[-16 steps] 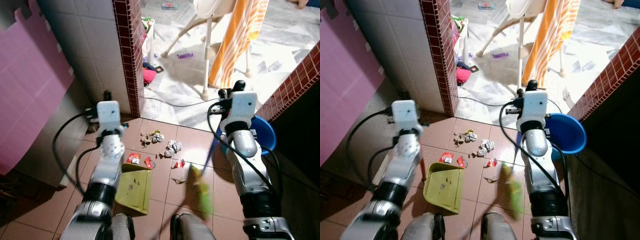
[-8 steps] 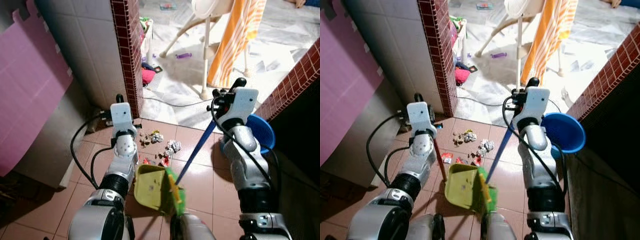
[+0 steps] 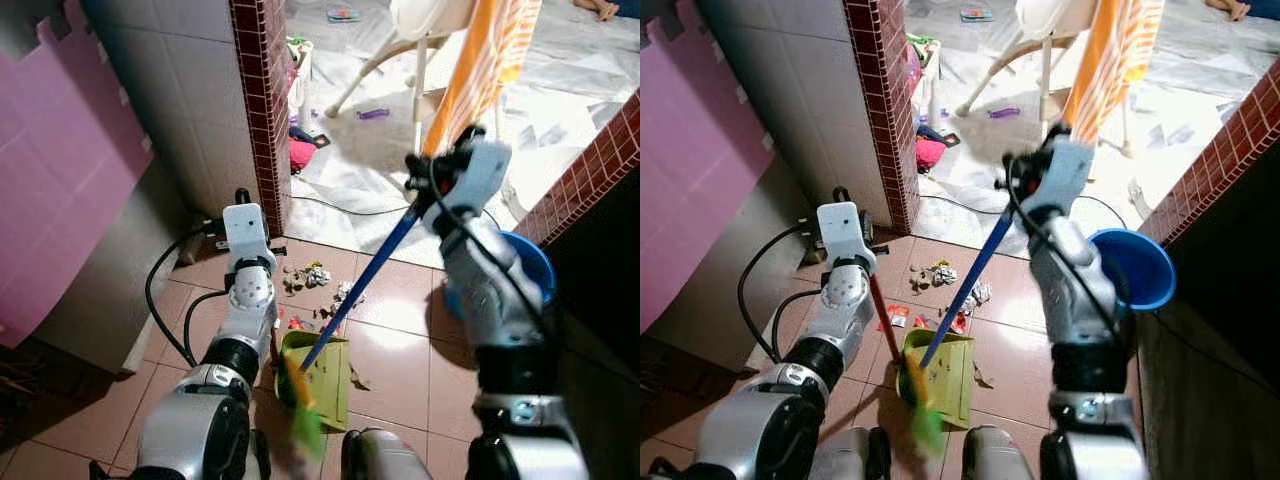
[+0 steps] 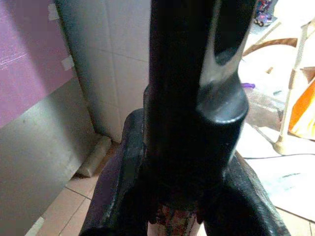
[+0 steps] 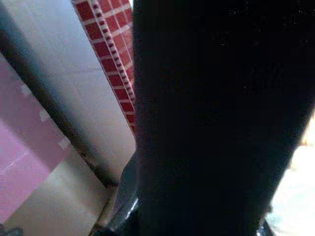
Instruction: Sweep floor
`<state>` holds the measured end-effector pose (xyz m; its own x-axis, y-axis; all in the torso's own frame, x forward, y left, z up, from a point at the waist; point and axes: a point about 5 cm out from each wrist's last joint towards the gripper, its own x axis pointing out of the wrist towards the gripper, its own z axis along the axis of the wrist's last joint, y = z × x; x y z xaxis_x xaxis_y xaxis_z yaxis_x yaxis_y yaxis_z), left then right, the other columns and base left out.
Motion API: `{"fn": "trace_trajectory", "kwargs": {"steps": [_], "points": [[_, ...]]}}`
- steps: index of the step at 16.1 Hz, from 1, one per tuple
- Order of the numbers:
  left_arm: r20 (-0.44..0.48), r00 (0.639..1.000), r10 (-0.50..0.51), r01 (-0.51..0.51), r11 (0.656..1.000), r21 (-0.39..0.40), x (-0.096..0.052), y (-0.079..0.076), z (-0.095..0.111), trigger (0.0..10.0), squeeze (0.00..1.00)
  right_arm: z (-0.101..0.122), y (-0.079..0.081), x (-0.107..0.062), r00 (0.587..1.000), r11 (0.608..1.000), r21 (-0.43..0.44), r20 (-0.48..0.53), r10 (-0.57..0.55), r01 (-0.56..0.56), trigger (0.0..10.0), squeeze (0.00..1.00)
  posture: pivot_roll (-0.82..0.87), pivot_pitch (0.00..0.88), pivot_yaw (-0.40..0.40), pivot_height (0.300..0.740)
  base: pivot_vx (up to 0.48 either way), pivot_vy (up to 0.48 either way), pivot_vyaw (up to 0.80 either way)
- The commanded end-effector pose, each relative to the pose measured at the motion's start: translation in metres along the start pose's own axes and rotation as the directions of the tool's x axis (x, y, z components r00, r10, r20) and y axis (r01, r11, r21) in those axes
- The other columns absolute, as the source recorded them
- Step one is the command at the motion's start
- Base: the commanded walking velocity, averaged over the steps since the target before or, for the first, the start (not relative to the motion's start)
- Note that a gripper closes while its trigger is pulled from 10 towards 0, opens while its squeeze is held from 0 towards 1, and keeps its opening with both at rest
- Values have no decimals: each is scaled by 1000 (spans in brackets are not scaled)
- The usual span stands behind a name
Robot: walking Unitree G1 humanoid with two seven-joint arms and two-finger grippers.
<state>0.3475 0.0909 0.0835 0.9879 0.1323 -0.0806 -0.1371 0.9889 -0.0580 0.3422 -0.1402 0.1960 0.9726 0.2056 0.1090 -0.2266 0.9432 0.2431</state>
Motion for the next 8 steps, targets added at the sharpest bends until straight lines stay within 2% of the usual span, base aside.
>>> {"fn": "trace_trajectory", "kwargs": {"steps": [1,3,4,6,8], "points": [[-139,990,-15,13,1000,-14,-12,-3,-28,10000,0,24,8,1,993,996,-77,104,58,-50,10000,0,-187,160,0,740,0,0,0],[-139,990,-22,21,1000,-7,-11,-3,-28,10000,0,36,4,0,984,973,-228,166,72,-32,10000,0,-190,154,3,740,0,0,0],[-137,990,-27,27,1000,-2,-11,-3,-27,10000,0,36,-4,-2,984,959,-282,174,45,6,10000,0,-190,152,4,740,0,0,0],[-133,991,-33,33,999,1,-10,-4,-26,10000,0,23,-22,-6,988,938,-335,151,-38,87,10000,0,-185,148,3,740,0,0,0],[-129,991,-32,33,999,4,-10,-4,-25,10000,0,4,-31,-11,989,908,-402,126,-75,120,10000,0,-186,146,2,740,0,0,0]]}}
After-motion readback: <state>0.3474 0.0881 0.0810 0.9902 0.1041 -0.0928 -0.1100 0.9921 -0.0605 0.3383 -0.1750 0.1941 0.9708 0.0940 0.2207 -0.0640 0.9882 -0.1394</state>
